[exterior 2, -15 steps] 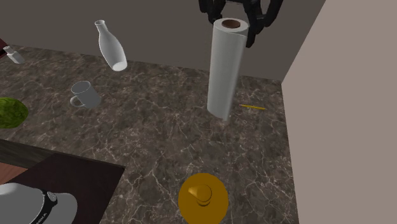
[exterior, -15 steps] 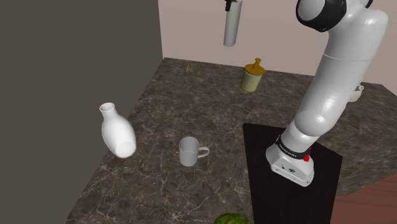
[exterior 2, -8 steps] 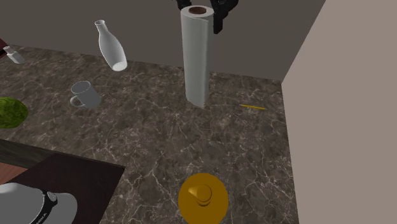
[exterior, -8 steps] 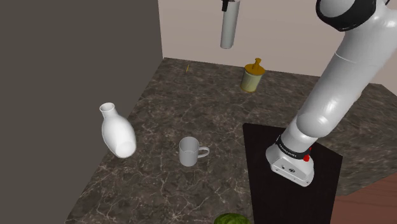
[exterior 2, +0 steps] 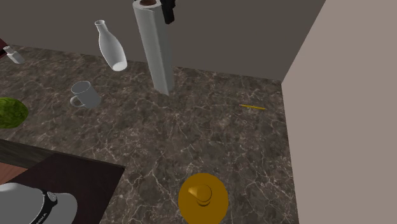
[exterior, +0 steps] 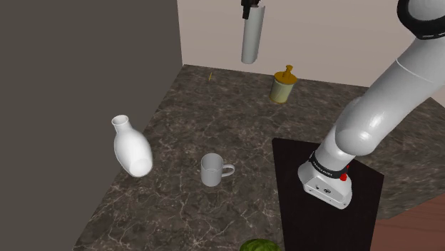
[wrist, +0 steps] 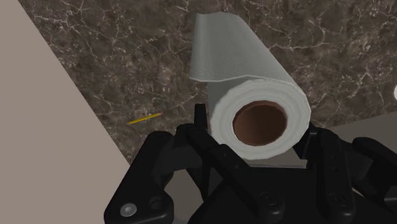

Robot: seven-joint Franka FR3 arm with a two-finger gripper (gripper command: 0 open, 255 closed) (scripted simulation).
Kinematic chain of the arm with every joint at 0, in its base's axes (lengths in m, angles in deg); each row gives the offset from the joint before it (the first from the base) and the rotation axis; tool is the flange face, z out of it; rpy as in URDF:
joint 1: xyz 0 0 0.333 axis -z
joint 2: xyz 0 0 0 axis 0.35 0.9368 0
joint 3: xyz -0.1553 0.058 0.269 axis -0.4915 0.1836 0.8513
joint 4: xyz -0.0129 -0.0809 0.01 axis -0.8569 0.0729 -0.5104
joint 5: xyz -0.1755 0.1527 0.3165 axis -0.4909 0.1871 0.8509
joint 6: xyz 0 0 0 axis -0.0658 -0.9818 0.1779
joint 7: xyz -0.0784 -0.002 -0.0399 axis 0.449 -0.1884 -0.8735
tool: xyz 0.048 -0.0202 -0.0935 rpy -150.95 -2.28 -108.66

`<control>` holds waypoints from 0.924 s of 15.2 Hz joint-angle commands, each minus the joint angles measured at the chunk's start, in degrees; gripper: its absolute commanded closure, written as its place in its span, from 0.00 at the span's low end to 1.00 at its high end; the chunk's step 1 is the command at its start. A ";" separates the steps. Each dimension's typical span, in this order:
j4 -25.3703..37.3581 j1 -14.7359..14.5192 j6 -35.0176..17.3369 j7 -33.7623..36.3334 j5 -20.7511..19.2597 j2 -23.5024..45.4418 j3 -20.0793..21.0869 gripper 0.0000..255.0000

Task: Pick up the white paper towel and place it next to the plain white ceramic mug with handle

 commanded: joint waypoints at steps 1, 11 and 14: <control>-1.30 -1.18 0.40 2.94 -0.16 -1.59 1.68 1.00; -7.33 -6.44 1.08 16.91 0.68 -7.59 10.46 1.00; -7.77 -7.96 1.43 21.16 1.23 -8.20 13.23 1.00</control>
